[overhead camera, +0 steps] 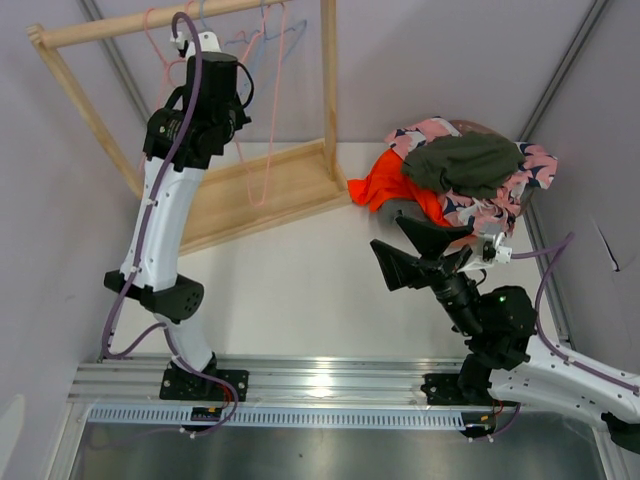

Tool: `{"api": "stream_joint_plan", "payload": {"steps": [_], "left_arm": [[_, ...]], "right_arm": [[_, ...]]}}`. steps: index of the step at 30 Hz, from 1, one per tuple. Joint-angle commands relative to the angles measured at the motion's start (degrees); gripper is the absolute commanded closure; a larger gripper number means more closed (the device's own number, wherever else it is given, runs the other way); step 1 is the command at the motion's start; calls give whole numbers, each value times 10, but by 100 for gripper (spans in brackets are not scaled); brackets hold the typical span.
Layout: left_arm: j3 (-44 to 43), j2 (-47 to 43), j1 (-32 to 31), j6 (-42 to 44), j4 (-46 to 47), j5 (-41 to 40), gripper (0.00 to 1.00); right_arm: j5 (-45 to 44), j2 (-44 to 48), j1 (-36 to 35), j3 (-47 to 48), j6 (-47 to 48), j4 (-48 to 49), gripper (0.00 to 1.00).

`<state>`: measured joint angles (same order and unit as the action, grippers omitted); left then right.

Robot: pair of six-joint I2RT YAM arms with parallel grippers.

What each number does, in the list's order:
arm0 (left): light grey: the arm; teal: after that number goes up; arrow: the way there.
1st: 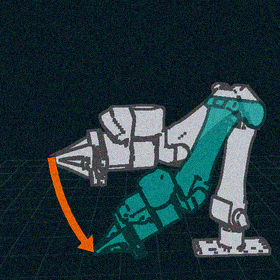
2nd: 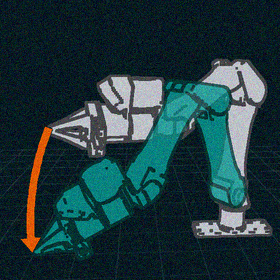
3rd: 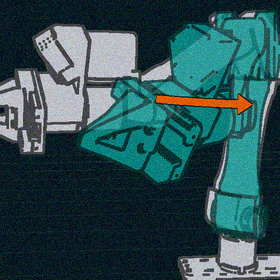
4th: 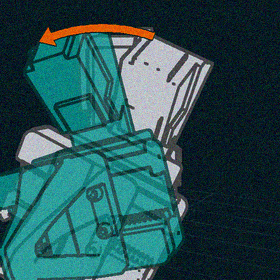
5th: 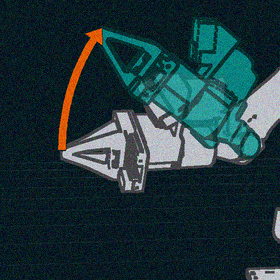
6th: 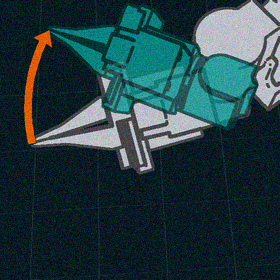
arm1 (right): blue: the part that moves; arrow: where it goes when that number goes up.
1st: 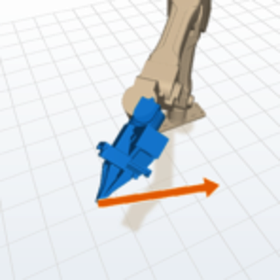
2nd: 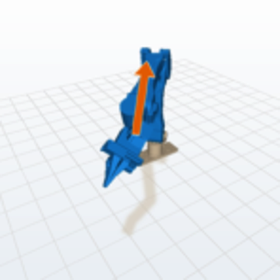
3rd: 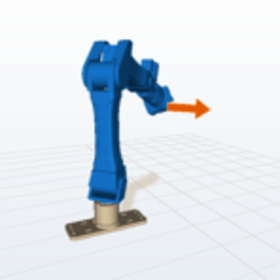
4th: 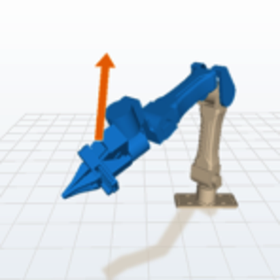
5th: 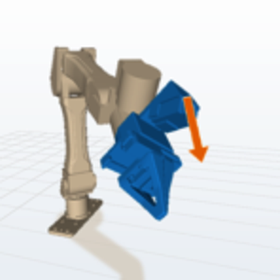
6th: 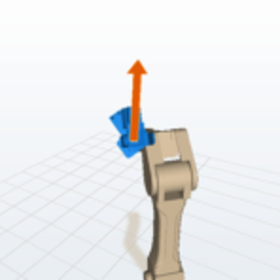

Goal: Remove the shorts from the hanger

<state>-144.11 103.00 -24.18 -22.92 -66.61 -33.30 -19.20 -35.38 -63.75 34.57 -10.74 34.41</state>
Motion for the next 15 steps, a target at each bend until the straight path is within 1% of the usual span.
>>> {"api": "stream_joint_plan", "payload": {"steps": [1, 6, 10, 15], "left_arm": [[-28, -17, 5, 1, 69, -13, 100], [-39, -44, 3, 9, 125, 10, 100], [-38, -61, -1, 15, 180, 99, 100], [-45, -47, -3, 46, 251, 129, 100]], "right_arm": [[-14, 6, -4, -9, -8, -6, 1], [-18, 3, -4, -20, -11, -3, 1], [-19, -1, -5, -31, -12, 7, 1], [-22, 3, -4, -43, -12, 10, 1]]}}
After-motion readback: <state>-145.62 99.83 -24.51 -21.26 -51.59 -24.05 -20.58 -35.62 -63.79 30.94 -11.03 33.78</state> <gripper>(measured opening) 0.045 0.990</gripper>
